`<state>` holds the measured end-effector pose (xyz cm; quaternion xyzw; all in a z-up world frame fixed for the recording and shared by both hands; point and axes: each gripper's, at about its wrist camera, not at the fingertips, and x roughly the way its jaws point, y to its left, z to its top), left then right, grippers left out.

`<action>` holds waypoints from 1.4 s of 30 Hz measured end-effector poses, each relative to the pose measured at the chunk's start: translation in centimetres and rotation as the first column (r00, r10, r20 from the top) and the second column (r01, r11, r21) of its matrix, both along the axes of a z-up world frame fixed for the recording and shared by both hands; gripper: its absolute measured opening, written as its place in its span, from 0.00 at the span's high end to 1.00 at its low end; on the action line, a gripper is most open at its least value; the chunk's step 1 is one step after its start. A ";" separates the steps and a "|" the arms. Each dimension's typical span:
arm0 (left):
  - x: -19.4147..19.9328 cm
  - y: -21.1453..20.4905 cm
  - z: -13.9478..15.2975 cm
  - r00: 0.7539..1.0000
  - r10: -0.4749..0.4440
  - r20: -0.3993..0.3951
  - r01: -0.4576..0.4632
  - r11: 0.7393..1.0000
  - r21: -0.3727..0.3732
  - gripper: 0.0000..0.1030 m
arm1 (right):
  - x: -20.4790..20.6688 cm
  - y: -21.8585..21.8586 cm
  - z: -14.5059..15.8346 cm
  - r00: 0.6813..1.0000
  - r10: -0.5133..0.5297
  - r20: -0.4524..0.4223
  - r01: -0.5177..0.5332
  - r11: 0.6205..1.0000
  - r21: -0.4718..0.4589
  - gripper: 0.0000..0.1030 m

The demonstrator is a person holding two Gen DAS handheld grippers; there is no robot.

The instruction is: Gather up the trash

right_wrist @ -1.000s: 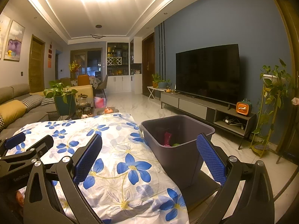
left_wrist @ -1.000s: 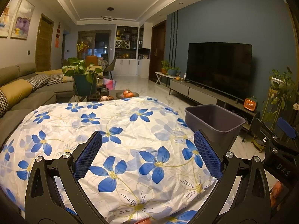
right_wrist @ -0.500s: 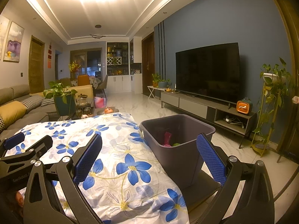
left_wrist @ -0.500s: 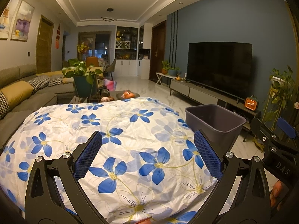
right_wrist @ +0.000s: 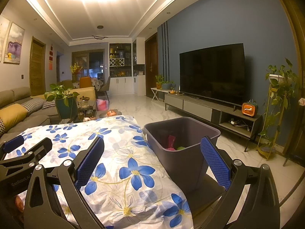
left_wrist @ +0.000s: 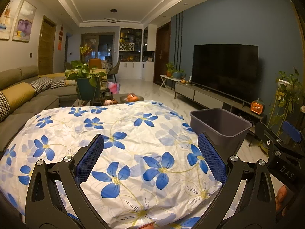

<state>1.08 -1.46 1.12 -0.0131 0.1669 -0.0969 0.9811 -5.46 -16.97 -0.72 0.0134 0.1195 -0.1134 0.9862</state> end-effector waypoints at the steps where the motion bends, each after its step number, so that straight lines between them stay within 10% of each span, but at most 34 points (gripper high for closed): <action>1: 0.0 0.0 0.0 1.000 0.000 0.000 0.000 1.000 0.000 0.06 | 0.0 0.0 0.0 1.000 0.000 0.001 0.000 1.000 0.000 0.06; 42: 0.0 0.2 0.1 1.000 0.009 0.003 -0.009 1.000 -0.006 0.06 | 0.2 0.1 0.2 1.000 0.000 0.002 0.000 1.000 0.008 0.06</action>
